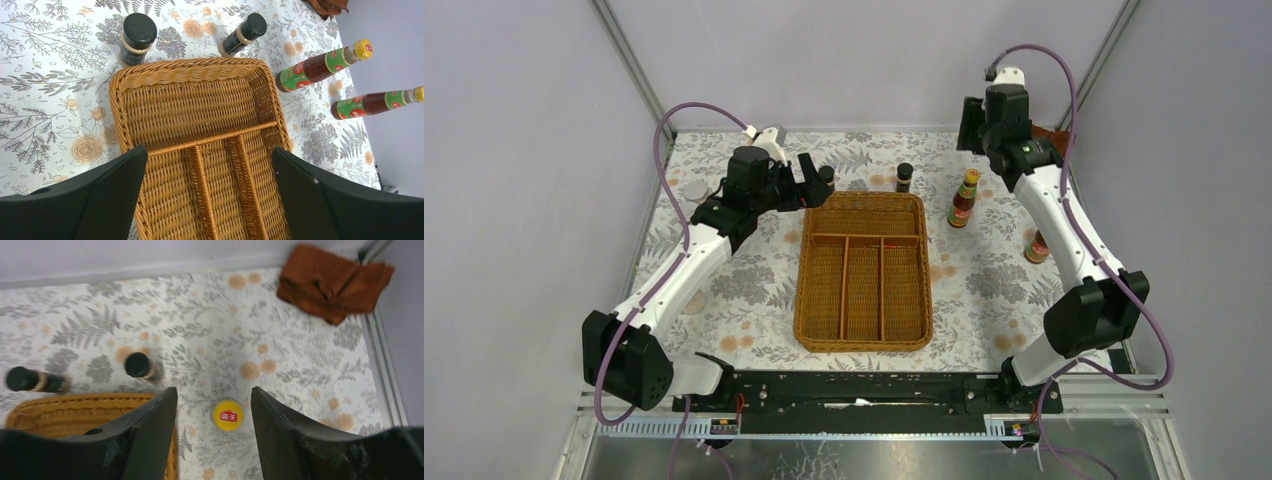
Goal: Organize the condiment bottles
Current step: Pick up the bottle from the center of the board.
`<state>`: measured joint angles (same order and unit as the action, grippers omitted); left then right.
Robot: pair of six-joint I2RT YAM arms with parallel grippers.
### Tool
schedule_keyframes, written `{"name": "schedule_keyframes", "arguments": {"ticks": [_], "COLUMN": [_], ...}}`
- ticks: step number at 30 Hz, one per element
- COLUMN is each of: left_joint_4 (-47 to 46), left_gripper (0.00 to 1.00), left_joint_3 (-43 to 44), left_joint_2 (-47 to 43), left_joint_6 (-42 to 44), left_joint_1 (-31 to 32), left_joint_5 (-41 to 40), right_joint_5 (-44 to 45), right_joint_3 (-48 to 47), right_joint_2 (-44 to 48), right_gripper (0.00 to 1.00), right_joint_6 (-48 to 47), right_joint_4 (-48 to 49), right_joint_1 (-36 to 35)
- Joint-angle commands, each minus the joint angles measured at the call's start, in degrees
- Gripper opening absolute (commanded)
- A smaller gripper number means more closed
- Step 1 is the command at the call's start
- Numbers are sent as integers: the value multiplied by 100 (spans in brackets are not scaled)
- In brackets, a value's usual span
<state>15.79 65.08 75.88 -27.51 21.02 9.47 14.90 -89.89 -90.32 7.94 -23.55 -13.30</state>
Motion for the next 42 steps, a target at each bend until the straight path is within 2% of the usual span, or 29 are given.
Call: {"name": "schedule_keyframes", "arguments": {"ticks": [1, 7, 20, 27, 42], "left_joint_4": [-197, -178, -89, -94, -94], "left_gripper": [98, 98, 98, 98, 98], "left_joint_3": [211, 231, 222, 249, 172], "left_joint_2": [49, 28, 93, 177, 221], "left_joint_6": [0, -13, 18, 17, 26], "left_joint_1": [34, 30, 29, 32, 34], "left_joint_5": [55, -9, -136, -154, -170], "right_joint_5": [-356, -921, -1481, -1832, -1945], "right_joint_3": [-1046, -1873, -2181, -2292, -2578], "right_joint_2": [-298, -1049, -2269, -2610, -3209], "right_gripper": [63, 63, 64, 65, 68], "right_joint_6": [-611, -588, -424, -348, -312], "right_joint_4": [-505, -819, -675, -728, -816], "right_joint_1": [-325, -515, -655, -671, -768]}}
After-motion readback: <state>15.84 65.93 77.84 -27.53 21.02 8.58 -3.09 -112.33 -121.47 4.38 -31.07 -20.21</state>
